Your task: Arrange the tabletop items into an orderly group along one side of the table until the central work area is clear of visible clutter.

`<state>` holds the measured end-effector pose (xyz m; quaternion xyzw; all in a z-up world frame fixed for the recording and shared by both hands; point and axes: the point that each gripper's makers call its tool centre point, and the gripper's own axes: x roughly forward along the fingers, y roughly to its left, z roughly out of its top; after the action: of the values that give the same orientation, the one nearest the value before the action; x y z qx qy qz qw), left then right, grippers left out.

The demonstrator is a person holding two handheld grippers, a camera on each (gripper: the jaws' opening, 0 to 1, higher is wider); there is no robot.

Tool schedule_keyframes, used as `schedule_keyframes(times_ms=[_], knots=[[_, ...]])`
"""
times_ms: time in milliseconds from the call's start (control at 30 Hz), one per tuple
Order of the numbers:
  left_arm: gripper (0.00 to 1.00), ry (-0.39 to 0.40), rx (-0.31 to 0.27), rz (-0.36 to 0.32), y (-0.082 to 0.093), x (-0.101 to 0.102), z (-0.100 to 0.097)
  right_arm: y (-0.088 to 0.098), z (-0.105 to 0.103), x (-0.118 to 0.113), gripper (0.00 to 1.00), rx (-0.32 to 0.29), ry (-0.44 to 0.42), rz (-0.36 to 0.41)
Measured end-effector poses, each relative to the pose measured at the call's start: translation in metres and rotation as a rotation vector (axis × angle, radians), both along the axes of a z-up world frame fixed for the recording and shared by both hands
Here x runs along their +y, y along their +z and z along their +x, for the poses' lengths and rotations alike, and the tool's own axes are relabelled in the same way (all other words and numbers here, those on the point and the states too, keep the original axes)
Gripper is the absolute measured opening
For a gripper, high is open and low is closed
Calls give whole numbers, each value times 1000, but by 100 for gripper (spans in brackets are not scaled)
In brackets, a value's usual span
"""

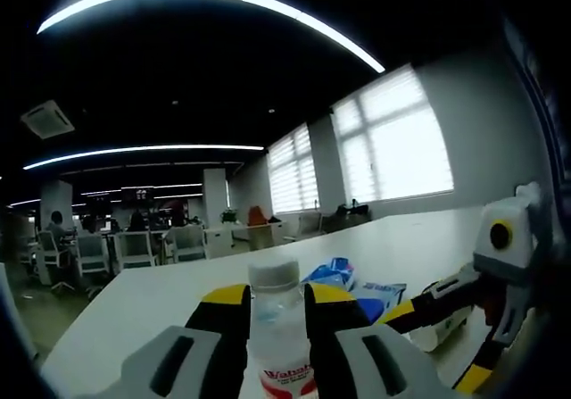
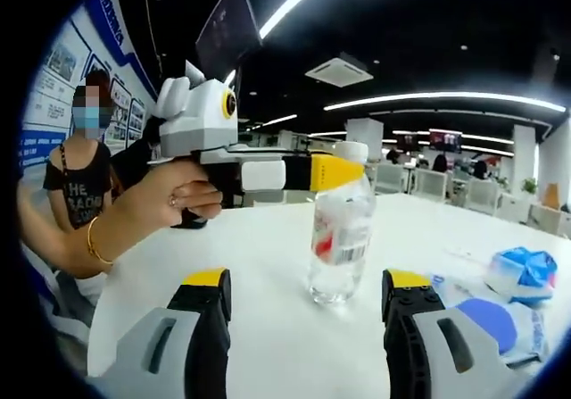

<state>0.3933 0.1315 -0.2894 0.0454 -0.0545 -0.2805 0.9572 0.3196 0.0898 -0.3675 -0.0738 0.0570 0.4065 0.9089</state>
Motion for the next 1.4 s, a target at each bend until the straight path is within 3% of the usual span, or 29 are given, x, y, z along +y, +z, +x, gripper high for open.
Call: schedule_keyframes(times_ms=[500, 867, 1033, 1400], knots=[[23, -16, 3, 13, 0, 0, 0, -3, 24, 3, 64, 32, -86, 26], [23, -25, 9, -1, -1, 0, 1, -15, 29, 9, 63, 48, -92, 6], [23, -28, 17, 13, -1, 0, 0, -17, 38, 15, 56, 99, -102, 74], [23, -36, 22, 27, -1, 1, 1, -32, 56, 29, 56, 102, -119, 43]])
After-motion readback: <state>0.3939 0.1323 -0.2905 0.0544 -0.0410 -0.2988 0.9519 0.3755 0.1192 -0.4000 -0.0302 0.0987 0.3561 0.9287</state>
